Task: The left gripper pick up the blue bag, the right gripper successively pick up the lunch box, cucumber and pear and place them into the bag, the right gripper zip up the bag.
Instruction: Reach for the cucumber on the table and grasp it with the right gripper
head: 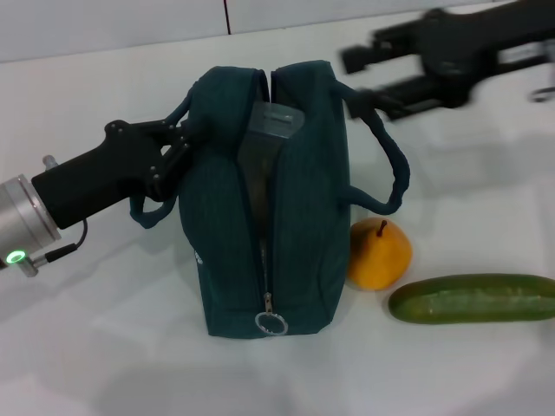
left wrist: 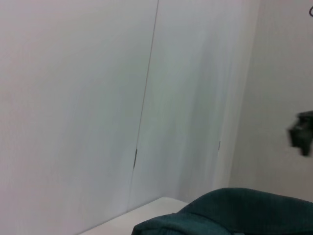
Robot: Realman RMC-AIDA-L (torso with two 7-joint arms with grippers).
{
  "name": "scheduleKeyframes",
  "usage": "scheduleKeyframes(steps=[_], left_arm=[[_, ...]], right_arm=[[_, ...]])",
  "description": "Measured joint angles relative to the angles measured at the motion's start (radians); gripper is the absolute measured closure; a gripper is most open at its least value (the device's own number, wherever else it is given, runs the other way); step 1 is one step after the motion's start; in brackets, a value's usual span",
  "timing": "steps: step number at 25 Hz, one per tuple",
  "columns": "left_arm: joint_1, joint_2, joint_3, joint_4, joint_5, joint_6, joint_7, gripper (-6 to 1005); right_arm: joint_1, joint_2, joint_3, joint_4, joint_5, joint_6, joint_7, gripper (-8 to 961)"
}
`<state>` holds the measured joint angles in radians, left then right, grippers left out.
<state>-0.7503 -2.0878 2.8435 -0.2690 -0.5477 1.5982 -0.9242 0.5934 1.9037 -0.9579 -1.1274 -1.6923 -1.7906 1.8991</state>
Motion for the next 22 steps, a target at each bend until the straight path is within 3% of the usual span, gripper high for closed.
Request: scheduleKeyframes(steps=[3,5,7,10,14,16,22], left_arm=[[0.002,-0.001,0.000,0.000,-0.005,0.000,0.002,952],[0.004,0.000,0.000,0.000,-0.006,-0.001,0.001,952],[0.005,0.001,0.000,0.001,-0.007,-0.002,0.000,952],[0.005,0.001,0.000,0.001,-0.007,-0.006,-0.001,952],[0.004,0.001,0.001,0.001,-0.015,-0.009,0.001,952],[0.004,0.001,0.000,0.001,-0.018,-0.009,-0.001,952],[0.005,0.002,0.000,-0.005,-0.022,-0.009,-0.005,952]], right_arm=[[-0.016,-0.043,0.019,-0.123,-0.074,-0.124,0.088,358],[-0.019,-0.043,0.040,-0.199,-0.162,-0.199,0.124,319],[-0.022,-0.024,0.045,-0.277,-0.266,-0.248,0.146,279],[-0.026,0.031,0.029,-0.366,-0.447,-0.296,0.166,276],[-0.020,0.098,0.010,-0.391,-0.665,-0.309,0.174,271],[-0.017,0.111,-0.010,-0.391,-0.727,-0.308,0.180,269],[-0.043,0.110,-0.157,-0.371,-0.757,-0.242,0.194,243]])
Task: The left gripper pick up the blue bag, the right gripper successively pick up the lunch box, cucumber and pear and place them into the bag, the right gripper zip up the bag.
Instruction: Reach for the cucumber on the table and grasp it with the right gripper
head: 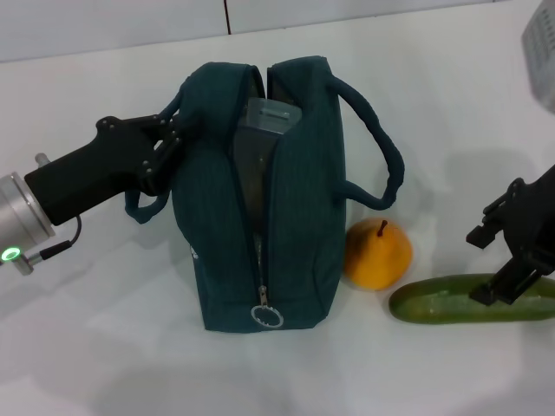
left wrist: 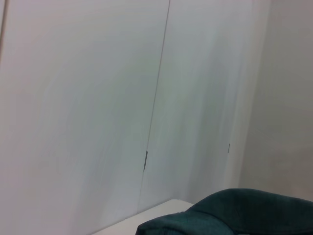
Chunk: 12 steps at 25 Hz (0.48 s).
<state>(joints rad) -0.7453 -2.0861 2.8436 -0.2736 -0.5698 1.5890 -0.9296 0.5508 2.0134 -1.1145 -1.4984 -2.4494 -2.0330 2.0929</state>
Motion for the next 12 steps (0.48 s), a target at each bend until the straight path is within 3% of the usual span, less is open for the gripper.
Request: scheduleKeyframes(steps=[4,12], left_arm=[[0.000,0.000,0.000,0.000,0.000,0.000,0.000,952],[-0.003,0.002,0.000,-0.002,0.000,0.000,0.000,952]], right_arm=[[-0.006,0.002,-0.066,0.023,-0.049,0.052,0.005,162],[0.012,0.004,-0.215,0.077,-0.092,0.137,0.036,160]])
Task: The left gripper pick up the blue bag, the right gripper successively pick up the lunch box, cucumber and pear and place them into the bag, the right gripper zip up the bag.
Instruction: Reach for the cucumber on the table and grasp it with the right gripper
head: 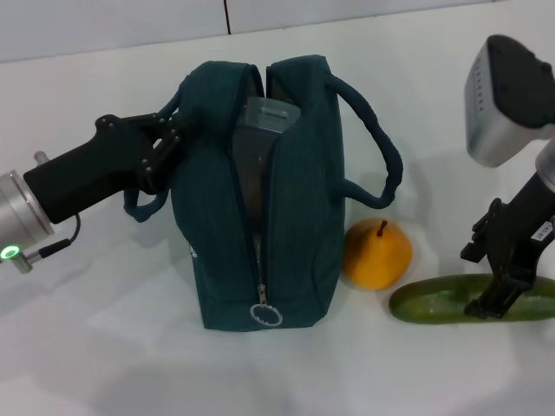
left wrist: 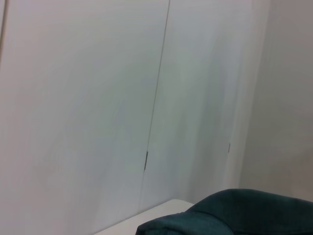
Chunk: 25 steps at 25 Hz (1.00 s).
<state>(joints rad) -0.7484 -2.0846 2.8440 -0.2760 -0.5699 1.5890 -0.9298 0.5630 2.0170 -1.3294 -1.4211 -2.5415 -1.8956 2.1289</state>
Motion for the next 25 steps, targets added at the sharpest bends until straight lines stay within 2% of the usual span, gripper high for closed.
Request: scheduleKeyframes(steps=[10,25], left_arm=[[0.001,0.000,0.000,0.000,-0.002,0.000,0.000,952],[0.004,-0.002,0.000,0.008,-0.008,-0.002,0.001,952]], right_arm=[[0.030,0.002,-0.106,0.043,-0.034,0.050,0.013,162],[0.043,0.004,-0.161,0.106,-0.040,0.073,0.040,169]])
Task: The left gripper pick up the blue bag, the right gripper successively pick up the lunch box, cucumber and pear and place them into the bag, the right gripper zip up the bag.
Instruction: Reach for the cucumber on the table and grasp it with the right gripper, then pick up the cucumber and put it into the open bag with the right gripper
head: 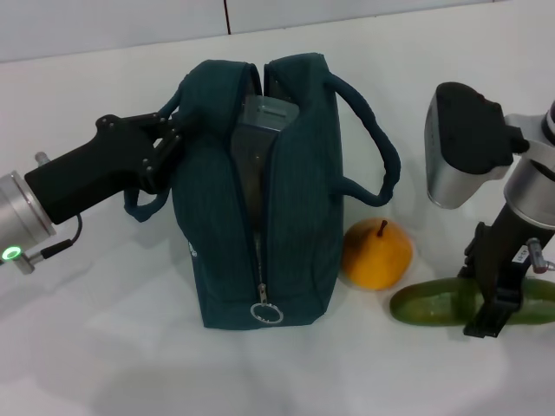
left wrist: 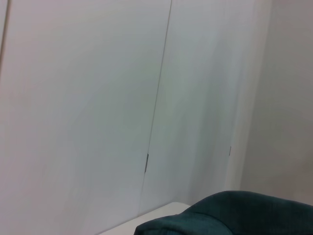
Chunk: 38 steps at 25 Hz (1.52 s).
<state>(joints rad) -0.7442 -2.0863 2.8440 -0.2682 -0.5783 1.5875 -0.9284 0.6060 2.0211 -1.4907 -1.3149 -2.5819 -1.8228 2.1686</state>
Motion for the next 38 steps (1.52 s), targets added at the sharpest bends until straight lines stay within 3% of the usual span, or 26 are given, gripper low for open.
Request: scheduleKeyframes(steps=[2,11,13,16,23,26,32,33,38], left_arm=[[0.000,0.000,0.000,0.000,0.000,0.000,0.000,953],[0.005,-0.001,0.000,0.000,0.000,0.000,0.006,953],[0.006,-0.001,0.000,0.000,0.000,0.001,0.006,953],[0.007,0.000,0.000,0.000,0.000,0.002,0.006,953],[0.009,0.002,0.000,-0.001,-0.002,0.004,0.016,953],[0.010,0.002,0.000,-0.002,-0.002,0.004,0.019,953],[0.010,0.002,0.000,-0.001,-0.003,0.003,0.021,953],[0.010,0.002,0.000,-0.002,-0.003,0.002,0.022,953],[0.005,0.001,0.001,-0.001,-0.002,0.004,0.034,953]], right_arm=[[0.010,0.000,0.000,0.019,-0.004,-0.004,0.011,170],[0.020,-0.001,0.020,0.029,-0.003,-0.003,0.026,405],[0.017,-0.001,0.049,0.016,0.006,-0.009,0.026,406],[0.014,-0.007,0.141,0.004,0.054,-0.037,0.000,408],[0.011,-0.016,0.518,0.027,0.240,-0.170,-0.168,412],[0.009,-0.026,0.623,0.066,0.313,-0.190,-0.220,414],[-0.016,-0.039,0.765,0.160,0.539,-0.114,-0.339,418],[-0.021,-0.038,0.770,0.188,0.637,-0.069,-0.376,419],[-0.003,-0.038,0.769,0.236,0.794,-0.019,-0.407,422]])
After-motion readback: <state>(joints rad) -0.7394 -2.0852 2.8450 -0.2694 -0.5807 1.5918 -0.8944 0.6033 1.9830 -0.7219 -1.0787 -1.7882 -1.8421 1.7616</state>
